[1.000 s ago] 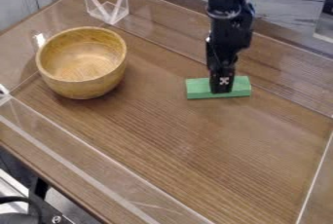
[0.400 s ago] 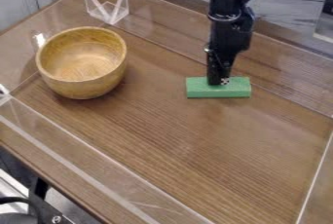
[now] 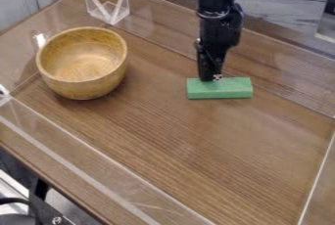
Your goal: Put the green block in the brown bowl
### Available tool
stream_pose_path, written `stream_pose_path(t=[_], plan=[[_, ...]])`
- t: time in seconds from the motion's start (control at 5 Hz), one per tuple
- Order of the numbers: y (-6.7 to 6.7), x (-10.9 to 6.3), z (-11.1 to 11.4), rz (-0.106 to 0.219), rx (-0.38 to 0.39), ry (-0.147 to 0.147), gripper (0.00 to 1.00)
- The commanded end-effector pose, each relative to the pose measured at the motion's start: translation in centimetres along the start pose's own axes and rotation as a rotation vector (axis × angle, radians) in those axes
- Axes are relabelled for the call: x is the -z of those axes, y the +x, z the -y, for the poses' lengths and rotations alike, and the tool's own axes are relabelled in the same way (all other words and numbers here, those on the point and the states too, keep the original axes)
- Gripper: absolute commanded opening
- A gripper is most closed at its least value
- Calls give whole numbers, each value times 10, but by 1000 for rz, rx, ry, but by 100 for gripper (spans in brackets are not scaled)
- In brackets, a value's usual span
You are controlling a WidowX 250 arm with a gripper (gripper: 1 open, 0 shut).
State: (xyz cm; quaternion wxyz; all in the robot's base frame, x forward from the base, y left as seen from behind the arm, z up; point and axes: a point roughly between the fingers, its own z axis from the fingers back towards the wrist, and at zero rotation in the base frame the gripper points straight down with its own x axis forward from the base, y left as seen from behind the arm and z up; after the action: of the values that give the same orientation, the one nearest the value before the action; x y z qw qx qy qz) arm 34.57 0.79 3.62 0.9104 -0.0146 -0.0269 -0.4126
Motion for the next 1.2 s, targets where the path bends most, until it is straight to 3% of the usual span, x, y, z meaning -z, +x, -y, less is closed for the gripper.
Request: stream_pose_path(t=[0.0,0.4,1.0], plan=[[4,-23,0,32,-2,40,0],[-1,-10,1,32,10,33,0],[-2,-26,12,25,95,12,0]])
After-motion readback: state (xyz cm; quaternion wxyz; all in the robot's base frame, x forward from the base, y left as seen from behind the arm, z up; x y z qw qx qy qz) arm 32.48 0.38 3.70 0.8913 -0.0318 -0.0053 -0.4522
